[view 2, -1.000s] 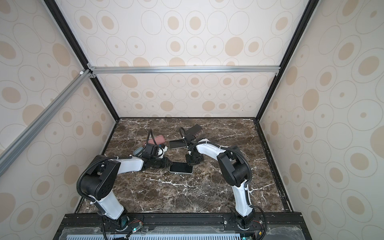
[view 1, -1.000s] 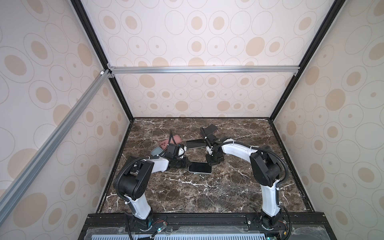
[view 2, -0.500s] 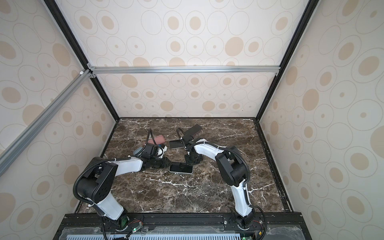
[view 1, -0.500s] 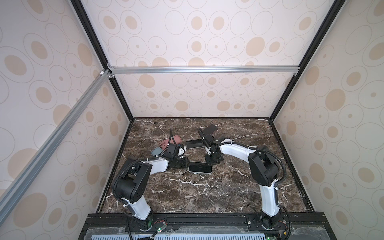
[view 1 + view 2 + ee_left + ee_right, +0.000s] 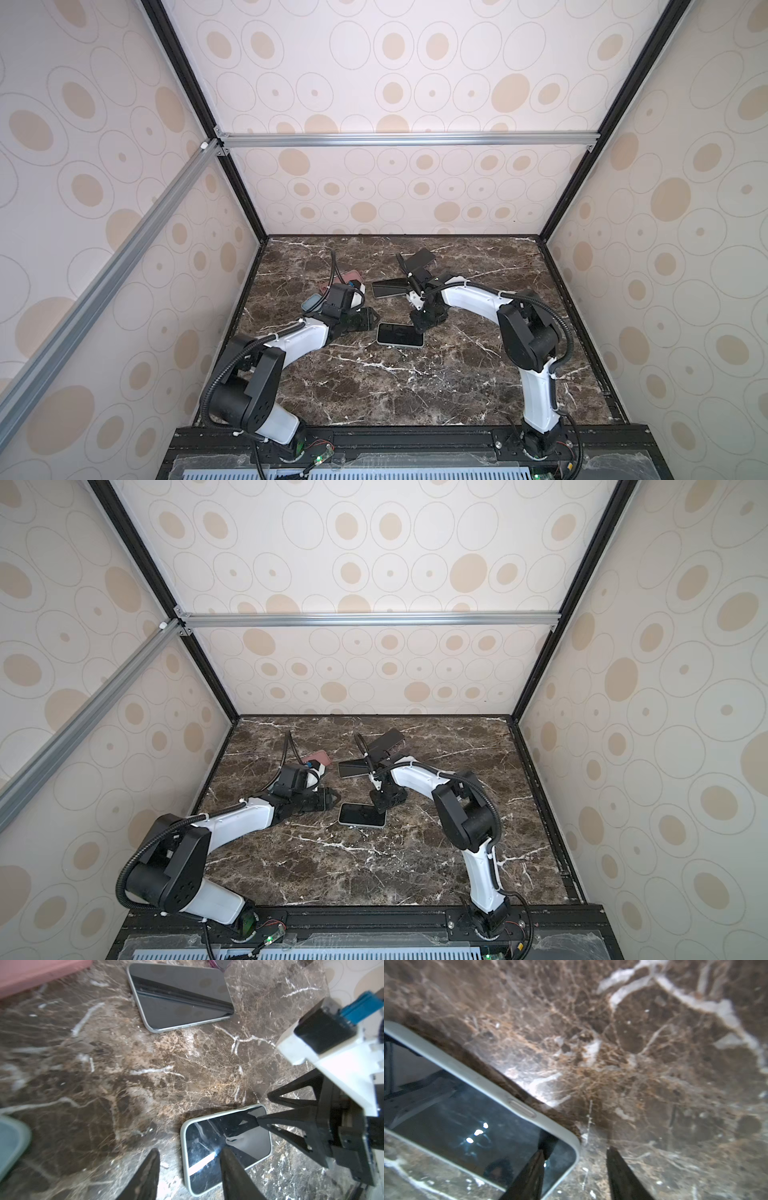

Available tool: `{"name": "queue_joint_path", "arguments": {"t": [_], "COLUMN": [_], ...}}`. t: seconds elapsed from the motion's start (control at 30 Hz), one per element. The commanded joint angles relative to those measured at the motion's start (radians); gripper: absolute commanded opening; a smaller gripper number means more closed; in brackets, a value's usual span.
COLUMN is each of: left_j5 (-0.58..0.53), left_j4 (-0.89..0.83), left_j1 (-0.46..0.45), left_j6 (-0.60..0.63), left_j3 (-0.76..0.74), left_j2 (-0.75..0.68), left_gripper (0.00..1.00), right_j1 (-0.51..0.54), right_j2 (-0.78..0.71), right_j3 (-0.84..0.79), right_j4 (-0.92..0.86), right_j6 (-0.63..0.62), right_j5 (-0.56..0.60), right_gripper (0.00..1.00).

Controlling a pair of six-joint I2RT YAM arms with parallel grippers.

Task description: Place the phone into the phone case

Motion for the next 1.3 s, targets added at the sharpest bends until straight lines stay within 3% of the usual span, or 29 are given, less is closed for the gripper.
{"name": "queue_joint_path", "arguments": {"t": [0.0, 0.13, 0.37, 0.47, 0.8, 1.27], "left_j5": [-0.074, -0.147, -0.269, -0.336, -0.445, -0.497], "left_j4": [-0.017, -0.007, -0.058, -0.079, -0.123, -0.161], "left_j1": [0.011, 0.021, 0.028, 0.030, 0.033, 0.034], "left_j6": [-0.005, -0.023, -0.016, -0.013, -0.003, 0.027], "left_j3": [-0.019, -0.059, -0.086, -0.098, -0.133, -0.139], "left_j2": [-0.056, -0.141, -0.300, -0.357, -0.538, -0.661], "left_gripper": [0.55, 0.70, 1.00, 1.00, 1.00, 1.00], "right_j1": [0.008, 0.032, 0.050, 0.063, 0.089, 0.120], "right_j2": [-0.027, -0.049, -0.054, -0.023, 0.052, 0.093], "right_j3": [0.010, 0.002, 0.010, 0.041, 0.100, 0.050], "right_j4": [-0.040, -0.052, -0.045, -0.055, -0.066, 0.027], "right_j6": [-0.176, -0.300, -0.391, -0.427, -0.497, -0.627], "right_j5": [-0.079, -0.106, -0.098, -0.070, -0.037, -0.028], "right_gripper": [0.63, 0.77, 0.89, 0.97, 0.99, 1.00]}}
